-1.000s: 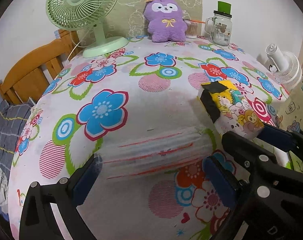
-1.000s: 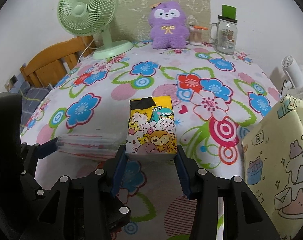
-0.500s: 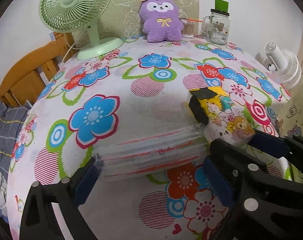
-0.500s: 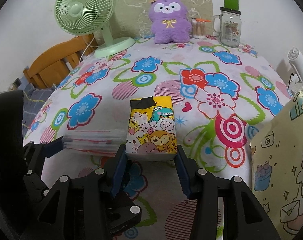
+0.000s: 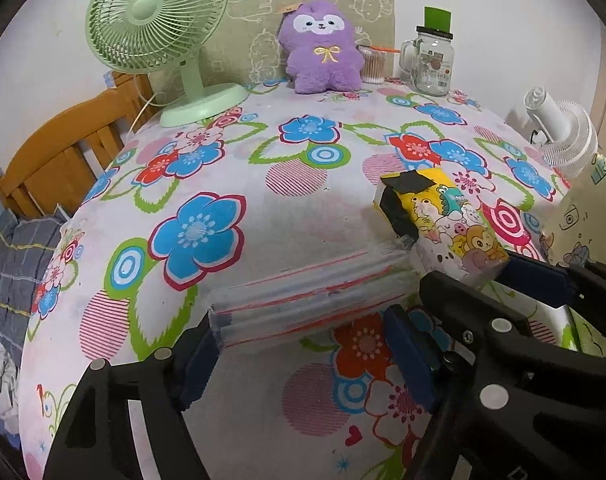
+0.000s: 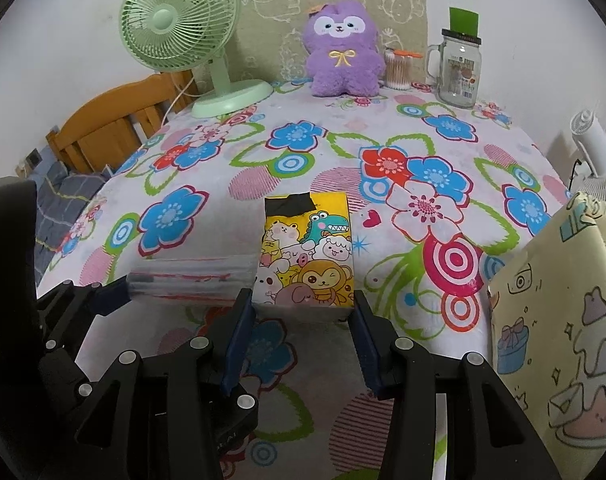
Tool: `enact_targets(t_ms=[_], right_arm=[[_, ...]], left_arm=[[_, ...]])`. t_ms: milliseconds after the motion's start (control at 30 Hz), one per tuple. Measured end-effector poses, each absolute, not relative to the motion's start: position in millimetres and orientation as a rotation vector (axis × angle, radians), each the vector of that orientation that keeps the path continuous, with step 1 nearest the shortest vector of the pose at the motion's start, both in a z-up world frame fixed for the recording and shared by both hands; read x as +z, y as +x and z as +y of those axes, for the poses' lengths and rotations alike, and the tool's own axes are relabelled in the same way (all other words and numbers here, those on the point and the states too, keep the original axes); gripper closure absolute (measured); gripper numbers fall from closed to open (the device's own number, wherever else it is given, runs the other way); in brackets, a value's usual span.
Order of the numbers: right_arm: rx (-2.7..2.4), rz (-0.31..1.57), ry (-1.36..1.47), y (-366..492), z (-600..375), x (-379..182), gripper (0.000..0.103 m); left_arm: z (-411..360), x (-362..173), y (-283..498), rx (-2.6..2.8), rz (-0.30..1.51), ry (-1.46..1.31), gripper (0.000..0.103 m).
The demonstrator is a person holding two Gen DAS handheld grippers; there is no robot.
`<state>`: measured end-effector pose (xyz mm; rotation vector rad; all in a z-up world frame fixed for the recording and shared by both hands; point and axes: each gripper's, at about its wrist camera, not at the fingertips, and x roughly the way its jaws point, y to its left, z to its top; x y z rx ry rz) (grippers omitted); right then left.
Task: Organize soft objects
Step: 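Lift the snack box and straws and carry both toward the patterned box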
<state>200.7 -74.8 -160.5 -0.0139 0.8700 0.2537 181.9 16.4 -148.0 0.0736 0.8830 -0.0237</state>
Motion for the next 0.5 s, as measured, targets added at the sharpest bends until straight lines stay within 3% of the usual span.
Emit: enact_targets(t_ms=[500], right_arm=[[0.241,0.777,-0.027,159.1,-79.4,-125.3,0.053]], left_arm=[[10.9,-114.3,144.9,-0.035,0.8,0.058,0.023]])
